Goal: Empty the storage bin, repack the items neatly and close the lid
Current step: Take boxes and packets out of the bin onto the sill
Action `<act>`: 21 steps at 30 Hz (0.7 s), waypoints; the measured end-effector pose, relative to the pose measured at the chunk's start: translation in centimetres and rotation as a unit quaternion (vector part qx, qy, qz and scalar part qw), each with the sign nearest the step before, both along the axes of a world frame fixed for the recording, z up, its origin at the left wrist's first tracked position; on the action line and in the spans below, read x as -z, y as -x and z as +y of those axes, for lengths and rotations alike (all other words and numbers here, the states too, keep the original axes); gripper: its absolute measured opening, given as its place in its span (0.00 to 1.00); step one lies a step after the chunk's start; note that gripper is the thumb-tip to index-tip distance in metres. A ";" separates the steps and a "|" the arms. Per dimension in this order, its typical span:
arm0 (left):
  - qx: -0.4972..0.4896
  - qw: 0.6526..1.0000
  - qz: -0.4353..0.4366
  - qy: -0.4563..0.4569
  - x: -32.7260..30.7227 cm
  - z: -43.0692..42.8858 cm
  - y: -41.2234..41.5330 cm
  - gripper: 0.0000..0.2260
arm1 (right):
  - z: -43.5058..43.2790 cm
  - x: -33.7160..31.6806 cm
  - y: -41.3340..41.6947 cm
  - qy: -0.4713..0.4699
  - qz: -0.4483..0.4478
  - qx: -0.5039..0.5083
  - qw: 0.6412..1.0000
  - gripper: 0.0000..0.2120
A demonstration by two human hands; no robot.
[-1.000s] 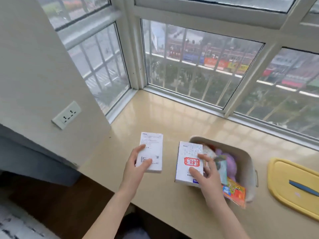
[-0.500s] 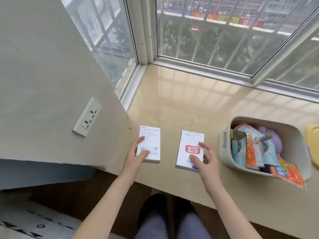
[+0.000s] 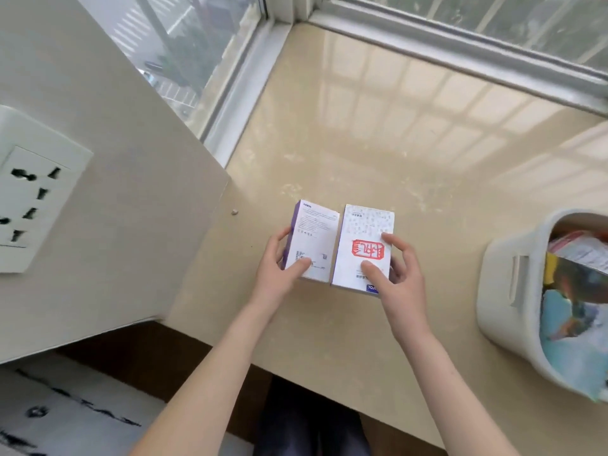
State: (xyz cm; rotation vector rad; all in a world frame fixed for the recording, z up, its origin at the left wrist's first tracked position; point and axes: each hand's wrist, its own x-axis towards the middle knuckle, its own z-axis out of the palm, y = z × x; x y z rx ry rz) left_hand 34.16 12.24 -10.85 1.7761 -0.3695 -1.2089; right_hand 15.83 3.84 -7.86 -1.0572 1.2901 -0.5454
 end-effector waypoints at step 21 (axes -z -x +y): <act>-0.013 0.993 -0.101 -0.056 3.8 0.0 -0.7 0.19 | 1.1 4.8 -5.7 0.042 0.079 -0.087 0.992 0.36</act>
